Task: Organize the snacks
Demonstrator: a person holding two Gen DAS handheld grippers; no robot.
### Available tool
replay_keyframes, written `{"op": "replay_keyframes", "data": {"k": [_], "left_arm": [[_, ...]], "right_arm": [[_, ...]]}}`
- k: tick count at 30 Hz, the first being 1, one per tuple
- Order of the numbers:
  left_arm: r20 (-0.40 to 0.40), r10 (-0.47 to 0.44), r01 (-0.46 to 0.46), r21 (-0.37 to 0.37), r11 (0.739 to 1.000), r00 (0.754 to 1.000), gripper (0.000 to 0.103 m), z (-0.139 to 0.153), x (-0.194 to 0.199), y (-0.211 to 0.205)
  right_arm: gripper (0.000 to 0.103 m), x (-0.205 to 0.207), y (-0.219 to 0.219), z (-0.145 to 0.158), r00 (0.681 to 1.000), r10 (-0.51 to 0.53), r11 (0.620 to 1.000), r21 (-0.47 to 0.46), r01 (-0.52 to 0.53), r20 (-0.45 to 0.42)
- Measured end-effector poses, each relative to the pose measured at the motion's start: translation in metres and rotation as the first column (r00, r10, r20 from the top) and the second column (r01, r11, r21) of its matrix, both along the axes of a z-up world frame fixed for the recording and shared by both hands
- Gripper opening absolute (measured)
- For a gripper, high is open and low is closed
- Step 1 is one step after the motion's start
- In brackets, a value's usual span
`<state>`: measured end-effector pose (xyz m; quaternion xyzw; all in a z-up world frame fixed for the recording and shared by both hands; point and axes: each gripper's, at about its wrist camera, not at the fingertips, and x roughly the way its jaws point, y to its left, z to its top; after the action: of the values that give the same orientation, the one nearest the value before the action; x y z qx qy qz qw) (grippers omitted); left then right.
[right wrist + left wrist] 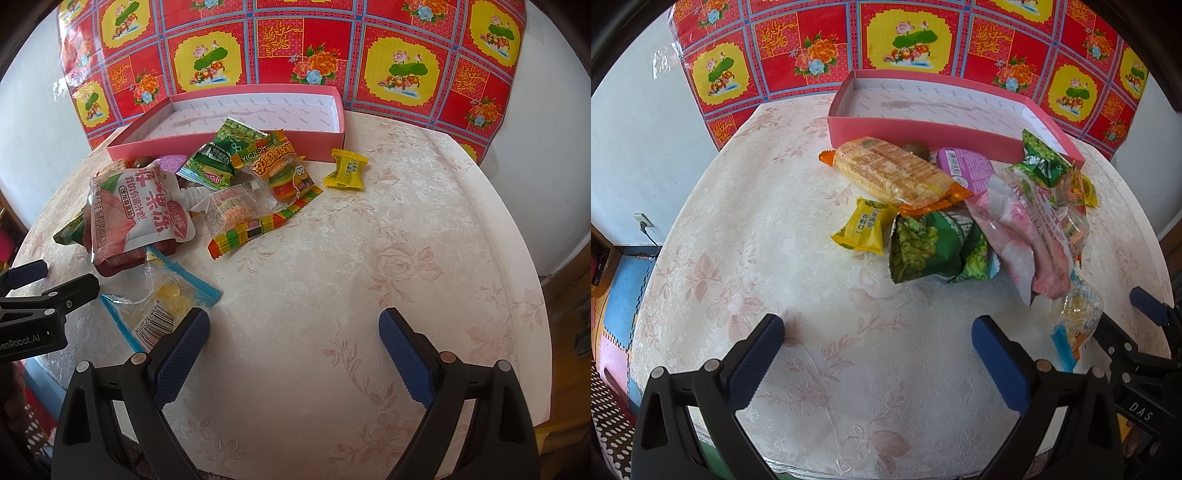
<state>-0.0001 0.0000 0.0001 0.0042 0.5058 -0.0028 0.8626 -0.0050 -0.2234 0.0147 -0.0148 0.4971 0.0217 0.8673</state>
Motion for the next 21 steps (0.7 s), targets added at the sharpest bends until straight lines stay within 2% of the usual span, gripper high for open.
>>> {"op": "replay_keyframes", "data": {"k": [21], "left_arm": [[0.002, 0.000, 0.000, 0.000, 1.000, 1.000, 0.103, 0.0000, 0.0000, 0.0000]], "right_arm": [[0.095, -0.0006, -0.0002, 0.0000, 1.000, -0.004, 1.000, 0.004, 0.004, 0.002]]}}
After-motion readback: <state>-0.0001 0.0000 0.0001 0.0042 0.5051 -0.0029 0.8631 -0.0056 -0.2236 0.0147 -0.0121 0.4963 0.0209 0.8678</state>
